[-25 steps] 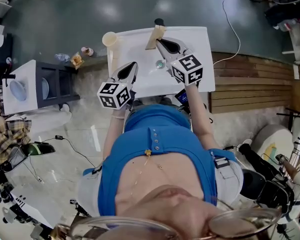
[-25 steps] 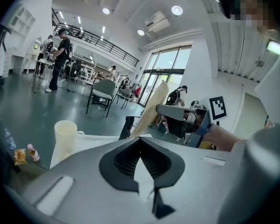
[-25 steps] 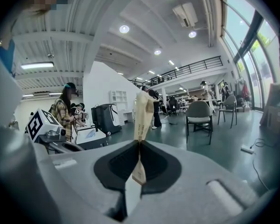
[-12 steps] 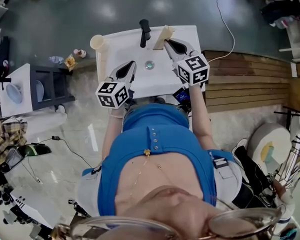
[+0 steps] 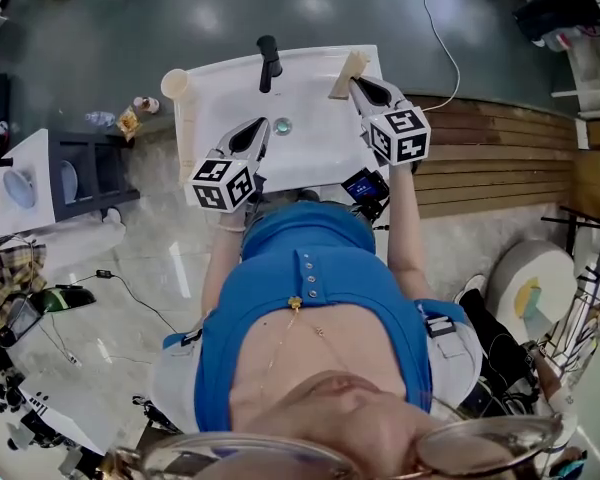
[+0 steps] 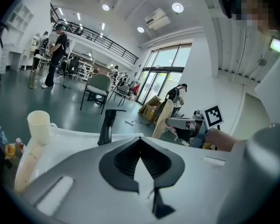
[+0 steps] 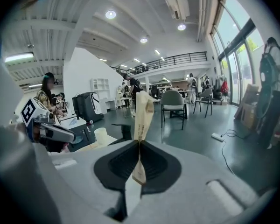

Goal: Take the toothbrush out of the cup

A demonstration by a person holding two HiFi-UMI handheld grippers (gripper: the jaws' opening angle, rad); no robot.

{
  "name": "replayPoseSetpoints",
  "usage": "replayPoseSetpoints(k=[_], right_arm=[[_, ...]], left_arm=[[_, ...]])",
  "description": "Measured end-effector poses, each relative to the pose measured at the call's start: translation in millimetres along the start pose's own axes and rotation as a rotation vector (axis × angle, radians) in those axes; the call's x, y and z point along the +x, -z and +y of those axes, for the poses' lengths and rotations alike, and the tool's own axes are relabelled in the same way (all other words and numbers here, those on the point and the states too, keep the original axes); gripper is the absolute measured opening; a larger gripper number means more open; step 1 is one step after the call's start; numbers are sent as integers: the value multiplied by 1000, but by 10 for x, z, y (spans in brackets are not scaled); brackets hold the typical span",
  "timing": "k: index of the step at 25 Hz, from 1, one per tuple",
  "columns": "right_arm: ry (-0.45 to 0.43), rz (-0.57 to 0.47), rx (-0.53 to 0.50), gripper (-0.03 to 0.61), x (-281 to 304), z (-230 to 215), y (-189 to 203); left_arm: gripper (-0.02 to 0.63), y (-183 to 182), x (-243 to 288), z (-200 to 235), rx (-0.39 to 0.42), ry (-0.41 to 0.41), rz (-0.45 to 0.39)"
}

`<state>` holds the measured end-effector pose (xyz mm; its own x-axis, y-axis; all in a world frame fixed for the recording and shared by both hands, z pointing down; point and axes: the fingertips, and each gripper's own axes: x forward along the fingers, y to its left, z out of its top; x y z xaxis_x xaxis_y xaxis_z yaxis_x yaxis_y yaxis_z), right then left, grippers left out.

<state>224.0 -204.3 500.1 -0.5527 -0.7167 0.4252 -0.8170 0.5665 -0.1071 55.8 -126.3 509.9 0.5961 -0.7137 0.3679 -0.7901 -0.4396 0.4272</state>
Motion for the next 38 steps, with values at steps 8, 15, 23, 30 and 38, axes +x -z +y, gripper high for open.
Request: replayPoseSetpoints(k=[8, 15, 23, 30, 38], right_arm=[[73, 88, 24, 12, -137, -276, 358], [120, 203, 79, 11, -312, -429, 711], [143, 361, 139, 11, -369, -544, 1167], [140, 411, 138, 11, -311, -597, 1371], [155, 392, 171, 9, -151, -784, 1476]], left_arm=[[0, 116, 79, -57, 3, 18, 32], [0, 187, 158, -154, 12, 51, 61], [0, 276, 225, -205, 11, 77, 84], [0, 295, 145, -190, -1, 53, 76], [0, 280, 16, -107, -21, 4, 53]])
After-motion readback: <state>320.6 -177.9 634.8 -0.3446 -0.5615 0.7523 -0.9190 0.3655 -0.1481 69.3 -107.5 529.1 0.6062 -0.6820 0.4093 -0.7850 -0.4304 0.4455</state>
